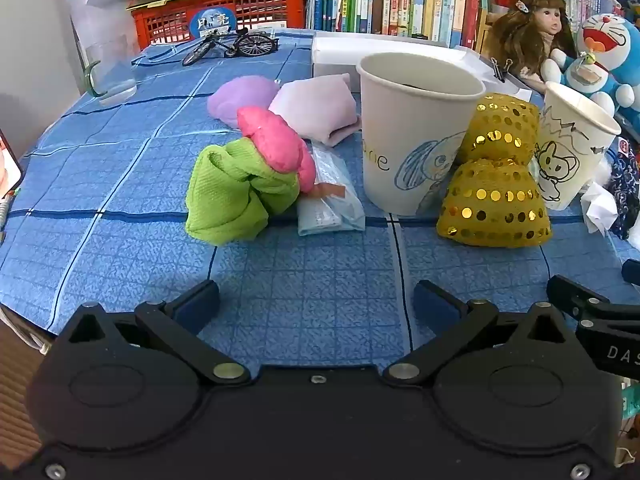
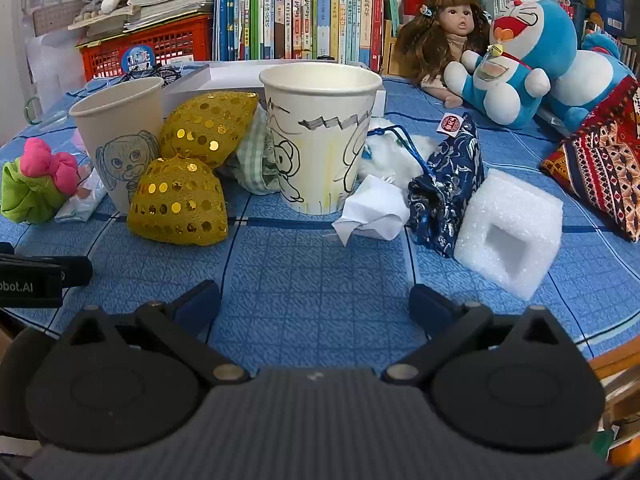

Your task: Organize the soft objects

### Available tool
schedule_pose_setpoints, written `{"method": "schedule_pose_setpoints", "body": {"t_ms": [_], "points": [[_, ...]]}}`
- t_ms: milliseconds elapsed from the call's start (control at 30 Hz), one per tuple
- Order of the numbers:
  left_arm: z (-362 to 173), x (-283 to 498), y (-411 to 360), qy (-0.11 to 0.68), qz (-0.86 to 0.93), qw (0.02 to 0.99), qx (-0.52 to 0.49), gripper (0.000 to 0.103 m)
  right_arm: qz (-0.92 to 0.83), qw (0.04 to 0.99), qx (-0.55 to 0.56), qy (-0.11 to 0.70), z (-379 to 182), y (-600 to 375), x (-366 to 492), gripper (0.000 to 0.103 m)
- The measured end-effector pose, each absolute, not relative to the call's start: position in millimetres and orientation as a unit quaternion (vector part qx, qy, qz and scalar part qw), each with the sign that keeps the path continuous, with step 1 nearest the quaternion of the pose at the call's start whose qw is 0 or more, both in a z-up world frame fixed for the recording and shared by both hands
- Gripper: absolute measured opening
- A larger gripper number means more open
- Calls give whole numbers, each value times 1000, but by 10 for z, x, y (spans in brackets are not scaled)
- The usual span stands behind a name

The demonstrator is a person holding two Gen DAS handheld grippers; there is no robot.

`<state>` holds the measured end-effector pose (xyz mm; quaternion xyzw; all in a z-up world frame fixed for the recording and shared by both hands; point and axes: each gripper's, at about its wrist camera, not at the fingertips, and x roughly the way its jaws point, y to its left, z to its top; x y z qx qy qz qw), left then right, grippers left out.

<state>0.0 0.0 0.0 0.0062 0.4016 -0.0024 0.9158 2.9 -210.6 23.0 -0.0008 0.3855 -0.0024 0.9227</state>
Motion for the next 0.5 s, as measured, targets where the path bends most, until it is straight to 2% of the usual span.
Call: {"method": "schedule_pose_setpoints", "body": {"t_ms": [500], "points": [[-1,23,78,408,-9,913,9,103,-2,922,-1,387,230,-2103,33,103]]}}
